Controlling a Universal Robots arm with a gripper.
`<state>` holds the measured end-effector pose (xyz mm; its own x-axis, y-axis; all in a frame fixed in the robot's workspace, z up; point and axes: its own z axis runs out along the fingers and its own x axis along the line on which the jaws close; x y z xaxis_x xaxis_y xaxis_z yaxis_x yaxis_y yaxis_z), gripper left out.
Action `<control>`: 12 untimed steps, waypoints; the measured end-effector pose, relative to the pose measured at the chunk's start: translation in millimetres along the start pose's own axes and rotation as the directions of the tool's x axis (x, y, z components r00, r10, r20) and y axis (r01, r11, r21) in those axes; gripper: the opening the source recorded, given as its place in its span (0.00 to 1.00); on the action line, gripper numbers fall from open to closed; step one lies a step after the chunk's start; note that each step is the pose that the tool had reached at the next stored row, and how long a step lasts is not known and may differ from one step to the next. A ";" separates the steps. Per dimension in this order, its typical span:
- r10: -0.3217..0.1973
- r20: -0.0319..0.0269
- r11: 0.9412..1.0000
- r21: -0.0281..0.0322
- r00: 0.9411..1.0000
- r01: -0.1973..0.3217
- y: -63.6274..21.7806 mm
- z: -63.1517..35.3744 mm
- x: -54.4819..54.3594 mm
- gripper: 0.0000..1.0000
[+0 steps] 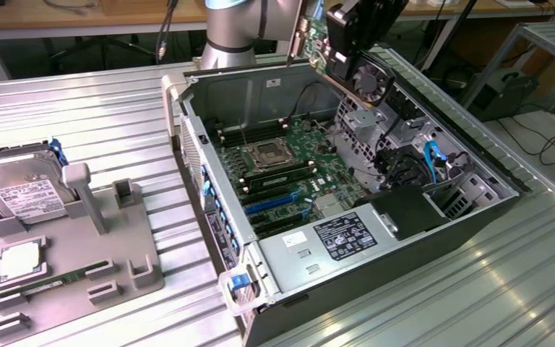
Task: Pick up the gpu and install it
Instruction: 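Insert the gpu into the slot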
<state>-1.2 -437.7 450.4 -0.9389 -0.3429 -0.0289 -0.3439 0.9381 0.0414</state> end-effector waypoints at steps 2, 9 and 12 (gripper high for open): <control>-0.025 -0.001 1.000 -0.001 1.000 0.025 0.0 0.0 0.0 0.27; -0.089 -0.004 0.996 -0.003 0.996 0.089 -0.1 0.0 0.0 0.27; -0.117 -0.005 0.993 -0.004 0.993 0.117 -0.1 0.0 0.0 0.27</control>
<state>-1.3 -437.8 450.4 -0.8924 -0.4503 -0.0289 -0.4512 0.8915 0.0415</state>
